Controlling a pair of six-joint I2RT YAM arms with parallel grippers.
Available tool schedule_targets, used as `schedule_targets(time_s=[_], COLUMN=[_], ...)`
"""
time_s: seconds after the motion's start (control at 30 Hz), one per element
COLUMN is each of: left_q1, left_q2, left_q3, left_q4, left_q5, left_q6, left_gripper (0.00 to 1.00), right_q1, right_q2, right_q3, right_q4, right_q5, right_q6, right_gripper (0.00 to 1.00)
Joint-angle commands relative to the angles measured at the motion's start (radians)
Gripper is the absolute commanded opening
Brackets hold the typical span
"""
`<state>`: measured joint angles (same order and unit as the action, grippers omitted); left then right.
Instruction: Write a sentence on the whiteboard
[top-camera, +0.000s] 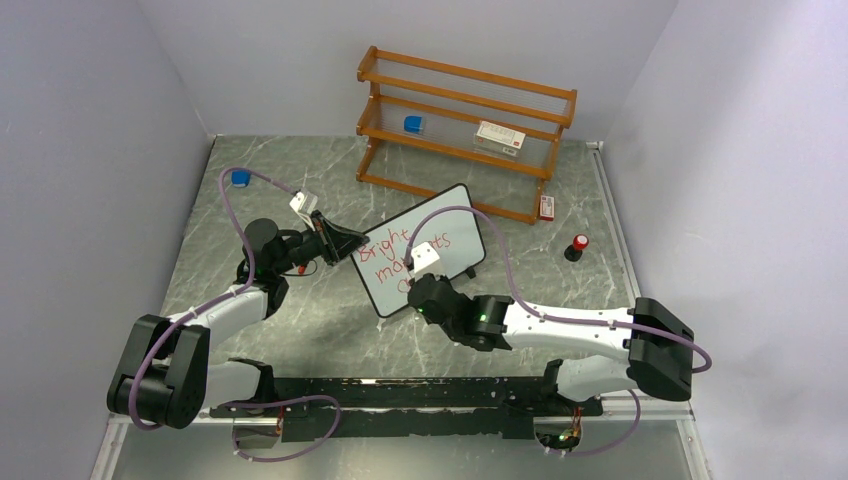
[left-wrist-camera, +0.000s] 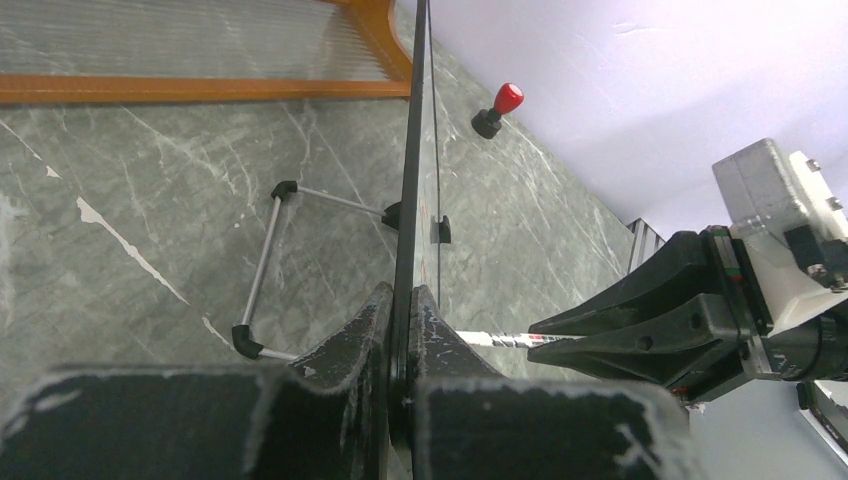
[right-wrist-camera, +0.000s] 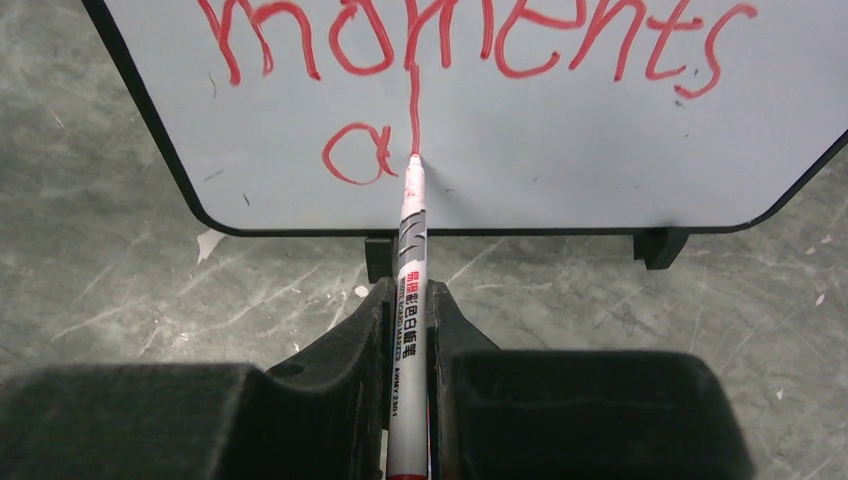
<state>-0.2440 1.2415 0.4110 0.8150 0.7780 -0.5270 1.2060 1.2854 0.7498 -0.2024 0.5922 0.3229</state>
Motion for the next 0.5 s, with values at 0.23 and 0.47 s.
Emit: schedule_targets(time_s=[0.23, 0.47], left_q1=[-0.009, -0.009], left_q2=[0.004, 0.002], left_q3=[0.012, 0.012], left_q4=[-0.053, -0.056], left_q5=[-0.014, -0.014], left_q6=[0.039, 0.041], left_gripper=[0.05, 0.05], right_q1=[-0.002, -0.001], right_q2=[0.015, 0.009], right_q3=[-0.023, -0.019], right_q4=[-0.031, -0.011], right_q5=[-0.035, -0.004], right_q6=[0.03, 0.024], right_gripper=[0.0, 0.0])
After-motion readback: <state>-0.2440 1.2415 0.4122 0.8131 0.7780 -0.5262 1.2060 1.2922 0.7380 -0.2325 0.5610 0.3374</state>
